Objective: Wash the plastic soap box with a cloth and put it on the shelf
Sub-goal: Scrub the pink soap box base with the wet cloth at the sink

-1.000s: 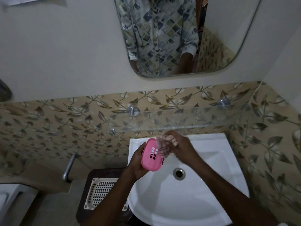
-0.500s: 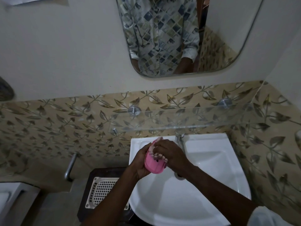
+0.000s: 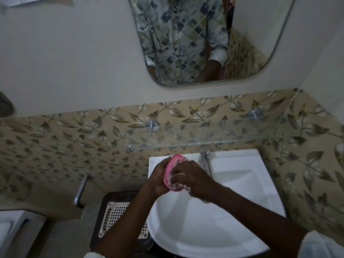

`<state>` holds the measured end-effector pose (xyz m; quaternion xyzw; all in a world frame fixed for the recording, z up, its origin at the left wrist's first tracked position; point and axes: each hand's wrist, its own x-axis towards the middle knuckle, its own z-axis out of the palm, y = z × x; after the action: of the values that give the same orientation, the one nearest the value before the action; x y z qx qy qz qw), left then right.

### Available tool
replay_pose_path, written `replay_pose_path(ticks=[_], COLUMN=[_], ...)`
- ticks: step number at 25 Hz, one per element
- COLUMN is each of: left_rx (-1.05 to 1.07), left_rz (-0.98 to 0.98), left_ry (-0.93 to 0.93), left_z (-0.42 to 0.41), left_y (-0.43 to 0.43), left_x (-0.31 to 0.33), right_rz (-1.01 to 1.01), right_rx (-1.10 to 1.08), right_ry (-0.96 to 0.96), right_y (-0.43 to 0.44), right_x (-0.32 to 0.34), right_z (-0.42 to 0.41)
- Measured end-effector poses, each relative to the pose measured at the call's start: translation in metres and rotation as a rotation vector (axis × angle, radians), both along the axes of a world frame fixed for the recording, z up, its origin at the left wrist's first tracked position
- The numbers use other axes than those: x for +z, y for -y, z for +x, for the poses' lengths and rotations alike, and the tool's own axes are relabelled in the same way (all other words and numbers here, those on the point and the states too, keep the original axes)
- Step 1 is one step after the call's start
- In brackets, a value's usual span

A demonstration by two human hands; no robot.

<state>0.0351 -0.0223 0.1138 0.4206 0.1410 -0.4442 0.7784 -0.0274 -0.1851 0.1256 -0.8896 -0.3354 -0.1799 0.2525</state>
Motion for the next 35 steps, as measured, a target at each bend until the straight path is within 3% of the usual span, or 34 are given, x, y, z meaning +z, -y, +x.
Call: replay_pose_path(ticks=[2, 6, 8, 10, 12, 16, 18, 21, 23, 25, 28, 33, 35], left_rx=[0.025, 0.125, 0.143, 0.152, 0.156, 0.185, 0.234, 0.3, 0.331, 0.364, 0.368, 0.369, 0.373], left_rz=[-0.012, -0.193, -0.243, -0.24, -0.217, -0.153, -0.058, 0.093, 0.128, 0.14, 0.18, 0.2, 0.195], left_ry=[0.02, 0.041, 0.036, 0.061, 0.102, 0.166, 0.221, 0.246, 0.249, 0.244, 0.268, 0.246, 0.26], left_z=[0.002, -0.007, -0.013, -0.016, -0.016, -0.017, -0.019, -0.025, -0.027, -0.03, -0.032, -0.035, -0.031], left_y=[-0.002, -0.014, -0.018, -0.016, -0.012, -0.005, 0.002, 0.013, 0.015, 0.012, 0.009, 0.014, 0.016], left_x=[0.002, -0.002, -0.009, -0.014, -0.014, -0.016, -0.017, -0.013, -0.011, -0.013, -0.015, -0.011, -0.008], right_rz=[0.038, 0.794, 0.92, 1.02, 0.946, 0.236, 0.086, 0.025, 0.109, 0.092, -0.086, -0.204, -0.013], right_rx=[0.0, -0.686, -0.889, -0.86, -0.828, -0.628, -0.626, -0.509, -0.392, -0.417, -0.357, -0.247, -0.257], right_ry=[-0.051, -0.297, -0.593, -0.868, -0.84, -0.425, -0.359, -0.405, -0.487, -0.557, -0.404, -0.374, -0.398], right_y=[0.001, 0.041, 0.059, 0.065, 0.056, 0.021, -0.002, -0.04, -0.044, -0.034, -0.029, -0.017, -0.013], right_x=[0.003, 0.004, -0.007, -0.013, -0.005, 0.032, 0.042, 0.039, 0.024, 0.016, 0.01, 0.012, 0.015], right_z=[-0.006, -0.007, -0.011, -0.02, -0.03, -0.042, -0.044, -0.054, -0.059, -0.055, -0.046, -0.033, -0.03])
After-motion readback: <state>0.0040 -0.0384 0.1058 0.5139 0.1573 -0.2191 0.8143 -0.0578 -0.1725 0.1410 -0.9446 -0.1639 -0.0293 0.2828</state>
